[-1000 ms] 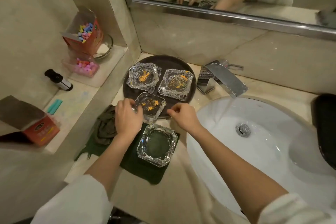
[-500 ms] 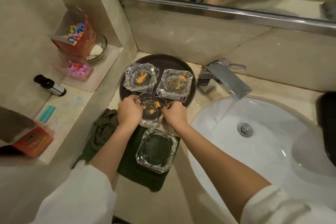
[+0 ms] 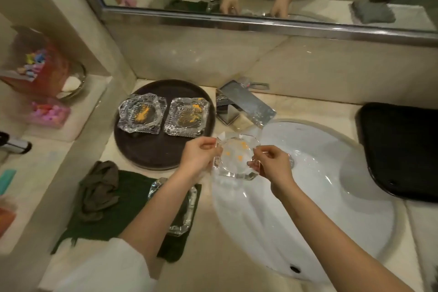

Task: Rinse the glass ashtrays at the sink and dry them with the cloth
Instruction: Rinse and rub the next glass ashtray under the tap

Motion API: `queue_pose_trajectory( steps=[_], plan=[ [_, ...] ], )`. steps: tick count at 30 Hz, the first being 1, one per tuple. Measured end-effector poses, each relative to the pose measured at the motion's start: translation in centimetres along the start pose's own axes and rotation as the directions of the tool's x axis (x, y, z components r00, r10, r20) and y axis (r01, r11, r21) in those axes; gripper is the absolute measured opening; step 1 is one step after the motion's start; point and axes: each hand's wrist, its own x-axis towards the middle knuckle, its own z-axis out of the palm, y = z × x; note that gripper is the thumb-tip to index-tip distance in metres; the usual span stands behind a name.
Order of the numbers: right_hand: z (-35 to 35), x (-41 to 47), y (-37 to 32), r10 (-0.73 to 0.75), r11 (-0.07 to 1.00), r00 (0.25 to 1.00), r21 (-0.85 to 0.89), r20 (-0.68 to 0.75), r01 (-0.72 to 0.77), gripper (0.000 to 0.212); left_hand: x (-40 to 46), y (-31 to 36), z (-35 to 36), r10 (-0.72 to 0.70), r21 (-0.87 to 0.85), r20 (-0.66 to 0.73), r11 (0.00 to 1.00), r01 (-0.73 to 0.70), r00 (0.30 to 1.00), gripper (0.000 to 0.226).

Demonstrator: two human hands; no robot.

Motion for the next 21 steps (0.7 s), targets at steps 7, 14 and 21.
queue_pose_trajectory(
  steps=[7,14,21],
  plan=[
    [-3.7,2.7,-0.3,0.058,0.993,0.998,0.102,0.017,-0.06,0.003,2.2,-1.2,5.4,-0.087,-0.152,0.076,0.983,0.098,0.993,0.017],
    [-4.5,5.2,-0.6,0.027,0.992,0.999,0.125,0.041,-0.032,0.013,4.4,-2.0,7.4,-0.128,-0.286,0.067,0.948,0.142,0.99,0.026],
    [-5.1,6.0,0.0,-0.019,0.999,1.0,-0.042,0.015,0.019,0.017,5.2,-2.7,8.7,-0.157,-0.234,0.098,0.956,0.176,0.983,0.021]
  ],
)
